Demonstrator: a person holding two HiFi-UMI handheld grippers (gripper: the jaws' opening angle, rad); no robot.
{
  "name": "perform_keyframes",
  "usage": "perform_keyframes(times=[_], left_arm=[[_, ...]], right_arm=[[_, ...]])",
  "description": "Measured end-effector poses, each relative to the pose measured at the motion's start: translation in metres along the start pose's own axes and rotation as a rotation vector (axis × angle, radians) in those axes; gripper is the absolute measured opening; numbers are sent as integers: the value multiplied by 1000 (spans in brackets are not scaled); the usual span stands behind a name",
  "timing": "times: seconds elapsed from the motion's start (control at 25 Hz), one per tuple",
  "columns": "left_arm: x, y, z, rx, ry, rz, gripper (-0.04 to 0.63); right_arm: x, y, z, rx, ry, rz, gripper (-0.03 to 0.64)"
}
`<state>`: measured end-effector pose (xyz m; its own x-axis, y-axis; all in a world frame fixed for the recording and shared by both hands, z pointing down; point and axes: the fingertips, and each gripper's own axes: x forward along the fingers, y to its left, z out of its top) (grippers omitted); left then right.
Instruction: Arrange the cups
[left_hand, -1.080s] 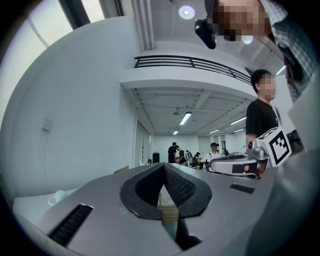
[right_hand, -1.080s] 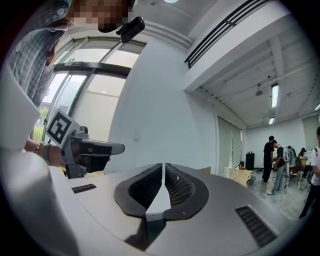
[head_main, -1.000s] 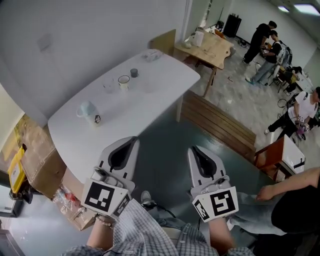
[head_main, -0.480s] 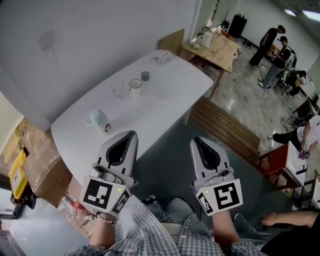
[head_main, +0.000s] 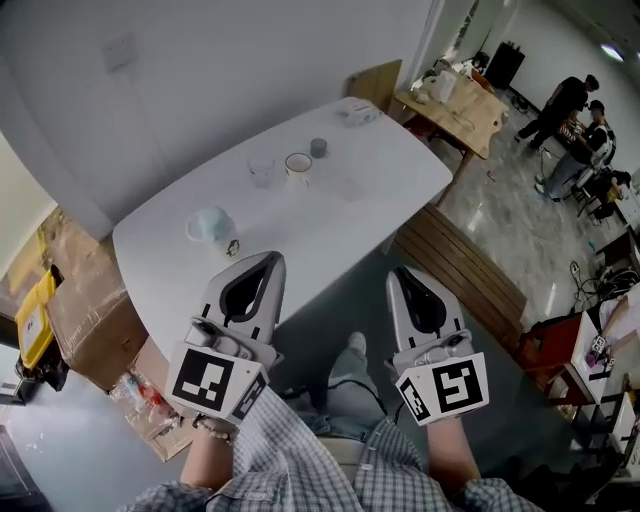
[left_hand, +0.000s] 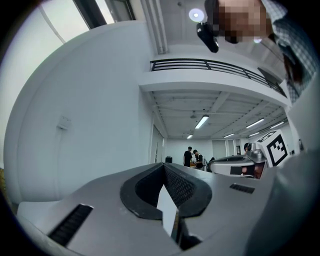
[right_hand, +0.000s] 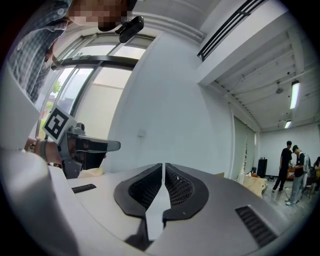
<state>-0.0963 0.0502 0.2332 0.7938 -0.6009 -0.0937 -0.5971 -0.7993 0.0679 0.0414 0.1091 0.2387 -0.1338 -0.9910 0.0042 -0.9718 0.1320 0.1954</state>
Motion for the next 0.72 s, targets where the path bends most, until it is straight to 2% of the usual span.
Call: perform_keyframes(times=[0.4,0.72], left_arm=[[38,36,-13,14,30,151,9],[99,56,-20,21,53,276,8]], right_arm=[[76,-16,-11,9,-28,177,32],[138,-65,-23,14,-19,301,32]])
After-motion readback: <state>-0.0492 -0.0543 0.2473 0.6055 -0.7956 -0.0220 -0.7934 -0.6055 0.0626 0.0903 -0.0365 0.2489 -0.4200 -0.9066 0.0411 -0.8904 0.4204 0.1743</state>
